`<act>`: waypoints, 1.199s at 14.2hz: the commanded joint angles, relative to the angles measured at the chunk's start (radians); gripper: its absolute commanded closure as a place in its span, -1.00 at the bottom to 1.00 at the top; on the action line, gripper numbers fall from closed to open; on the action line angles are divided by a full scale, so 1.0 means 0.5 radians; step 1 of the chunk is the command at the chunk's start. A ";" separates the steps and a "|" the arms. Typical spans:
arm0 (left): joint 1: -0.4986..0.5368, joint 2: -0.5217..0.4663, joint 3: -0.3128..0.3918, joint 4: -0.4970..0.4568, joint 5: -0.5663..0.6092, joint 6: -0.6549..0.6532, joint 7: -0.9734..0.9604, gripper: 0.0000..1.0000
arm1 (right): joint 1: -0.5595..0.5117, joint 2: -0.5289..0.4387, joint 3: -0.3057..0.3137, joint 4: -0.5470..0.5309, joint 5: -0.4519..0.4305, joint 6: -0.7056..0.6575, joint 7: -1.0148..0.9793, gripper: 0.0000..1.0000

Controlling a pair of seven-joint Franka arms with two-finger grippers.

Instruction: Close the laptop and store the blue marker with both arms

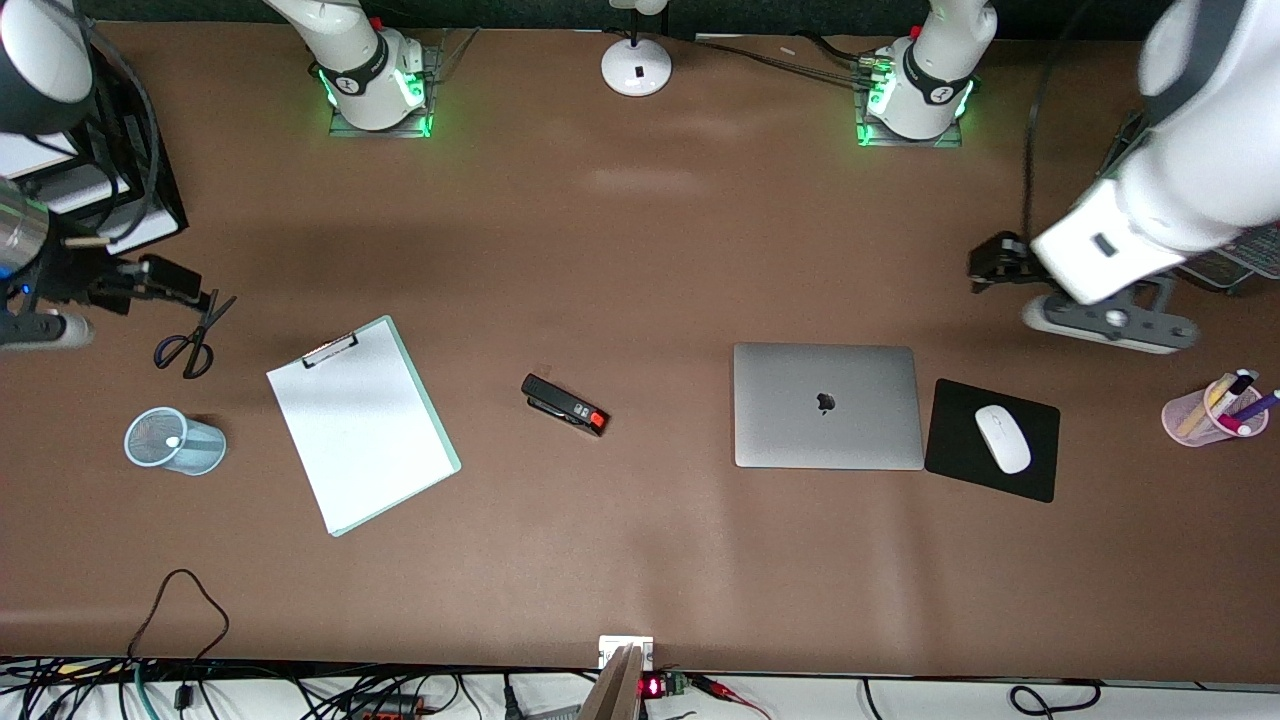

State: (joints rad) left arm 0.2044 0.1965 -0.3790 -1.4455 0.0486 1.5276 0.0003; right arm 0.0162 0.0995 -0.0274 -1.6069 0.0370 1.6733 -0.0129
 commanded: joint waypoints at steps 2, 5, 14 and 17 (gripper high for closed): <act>-0.310 -0.272 0.454 -0.268 -0.067 0.095 0.052 -1.00 | 0.032 -0.327 0.003 -0.317 -0.074 0.056 0.139 -1.00; -0.338 -0.573 0.574 -0.704 -0.094 0.405 0.027 -1.00 | 0.029 -0.426 0.003 -0.385 -0.074 0.050 0.142 -1.00; -0.458 -0.559 0.730 -0.692 -0.165 0.387 0.094 -1.00 | 0.032 -0.586 0.052 -0.425 -0.068 -0.045 0.152 -1.00; -0.455 -0.537 0.730 -0.665 -0.162 0.387 0.095 -1.00 | 0.029 -0.573 0.049 -0.391 -0.065 -0.055 0.146 -1.00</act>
State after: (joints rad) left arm -0.0148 -0.0718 -0.0251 -1.7810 -0.0175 1.7102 0.0252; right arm 0.0271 -0.1753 -0.0042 -1.8016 0.0186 1.6567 0.0531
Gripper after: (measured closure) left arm 0.000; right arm 0.000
